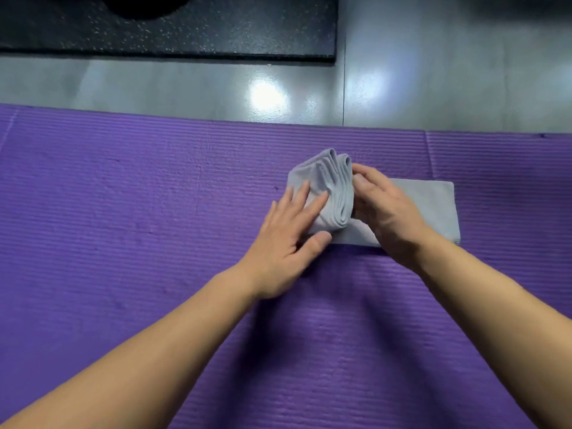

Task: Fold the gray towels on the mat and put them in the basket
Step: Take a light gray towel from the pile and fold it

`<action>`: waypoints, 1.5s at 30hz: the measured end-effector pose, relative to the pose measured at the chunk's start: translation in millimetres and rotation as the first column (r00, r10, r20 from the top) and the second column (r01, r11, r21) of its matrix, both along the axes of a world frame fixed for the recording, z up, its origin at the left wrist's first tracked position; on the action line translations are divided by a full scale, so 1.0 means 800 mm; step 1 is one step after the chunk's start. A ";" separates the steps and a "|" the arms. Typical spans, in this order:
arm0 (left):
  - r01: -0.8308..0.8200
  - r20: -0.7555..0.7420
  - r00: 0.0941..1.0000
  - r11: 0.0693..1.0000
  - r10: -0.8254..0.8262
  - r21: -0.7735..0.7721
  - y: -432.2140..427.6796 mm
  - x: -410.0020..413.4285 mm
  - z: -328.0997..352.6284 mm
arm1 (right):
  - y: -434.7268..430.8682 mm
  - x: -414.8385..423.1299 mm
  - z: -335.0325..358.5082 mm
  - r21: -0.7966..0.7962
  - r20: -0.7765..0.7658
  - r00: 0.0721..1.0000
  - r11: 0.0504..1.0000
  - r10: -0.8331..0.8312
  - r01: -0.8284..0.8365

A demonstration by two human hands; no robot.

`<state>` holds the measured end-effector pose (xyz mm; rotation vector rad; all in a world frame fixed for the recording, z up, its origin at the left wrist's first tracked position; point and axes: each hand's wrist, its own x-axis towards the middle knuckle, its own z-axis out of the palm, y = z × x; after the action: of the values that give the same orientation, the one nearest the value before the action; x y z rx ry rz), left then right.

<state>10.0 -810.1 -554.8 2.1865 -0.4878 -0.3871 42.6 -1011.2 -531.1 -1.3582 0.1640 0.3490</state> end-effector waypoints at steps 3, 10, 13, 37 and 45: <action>0.087 0.071 0.991 0.944 -0.116 0.319 -0.040 -0.006 -0.004 | -0.035 -0.019 -0.006 -0.230 0.001 0.999 0.972 -0.041 0.040; 0.057 0.026 0.996 0.841 -0.084 0.538 -0.078 -0.009 -0.006 | -0.058 -0.037 -0.046 -0.852 0.139 0.933 0.520 0.331 -0.057; -0.027 0.079 0.997 0.925 -0.003 0.378 -0.068 0.003 0.004 | -0.056 -0.036 -0.055 -0.888 0.185 0.909 0.460 0.374 -0.008; -0.629 -0.628 0.613 0.777 0.478 -0.023 -0.031 0.019 0.010 | 0.002 -0.068 -0.019 -0.993 0.051 0.928 0.118 0.369 0.008; -0.717 -0.763 0.495 0.691 0.415 -0.089 -0.014 -0.021 0.029 | 0.011 -0.089 -0.011 -0.990 -0.018 0.846 0.110 0.533 -0.090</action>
<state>-6.4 -821.4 -531.6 1.4882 0.5801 -0.6220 -28.3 -1002.7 -539.6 -2.8290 -0.3248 0.3561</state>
